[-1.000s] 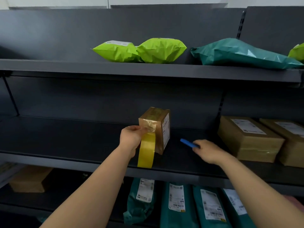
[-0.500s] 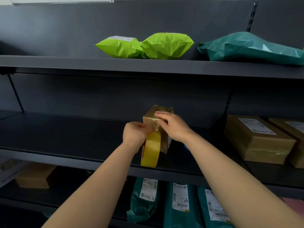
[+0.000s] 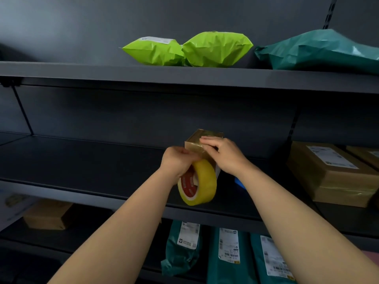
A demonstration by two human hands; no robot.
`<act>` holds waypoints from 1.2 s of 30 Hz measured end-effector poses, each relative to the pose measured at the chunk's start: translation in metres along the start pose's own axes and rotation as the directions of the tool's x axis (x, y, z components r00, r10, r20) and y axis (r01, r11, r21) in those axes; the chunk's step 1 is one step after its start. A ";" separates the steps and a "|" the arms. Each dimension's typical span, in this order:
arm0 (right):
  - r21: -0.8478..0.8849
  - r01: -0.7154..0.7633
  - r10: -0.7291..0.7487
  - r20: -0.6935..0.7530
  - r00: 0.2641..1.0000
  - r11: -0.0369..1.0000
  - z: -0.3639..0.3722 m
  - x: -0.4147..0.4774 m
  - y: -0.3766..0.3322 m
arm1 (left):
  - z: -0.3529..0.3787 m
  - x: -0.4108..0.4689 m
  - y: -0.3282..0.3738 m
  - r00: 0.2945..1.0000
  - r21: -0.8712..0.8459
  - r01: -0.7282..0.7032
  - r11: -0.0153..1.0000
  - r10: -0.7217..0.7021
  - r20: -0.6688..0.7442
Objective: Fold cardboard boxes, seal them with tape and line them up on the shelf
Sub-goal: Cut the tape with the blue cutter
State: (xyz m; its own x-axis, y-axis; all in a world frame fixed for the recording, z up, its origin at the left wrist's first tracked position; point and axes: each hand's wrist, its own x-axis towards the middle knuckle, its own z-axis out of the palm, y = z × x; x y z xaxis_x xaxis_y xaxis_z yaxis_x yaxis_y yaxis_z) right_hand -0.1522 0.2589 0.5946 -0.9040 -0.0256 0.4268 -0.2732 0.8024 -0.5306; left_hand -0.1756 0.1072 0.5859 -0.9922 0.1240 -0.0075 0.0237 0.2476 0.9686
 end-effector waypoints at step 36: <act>0.058 -0.106 0.114 -0.170 0.979 0.993 0.020 0.003 0.000 | -0.037 -0.014 -0.025 0.960 0.007 -0.282 0.960 0.282 0.000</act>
State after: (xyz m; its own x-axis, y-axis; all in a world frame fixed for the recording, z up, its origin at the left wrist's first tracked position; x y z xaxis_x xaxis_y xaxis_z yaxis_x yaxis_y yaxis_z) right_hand -0.1617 0.2469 0.5814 -0.8600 0.1682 0.4818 -0.1945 0.7649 -0.6141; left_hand -0.1665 0.0634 0.5714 -0.9454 0.1890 0.2655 0.3029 0.2091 0.9298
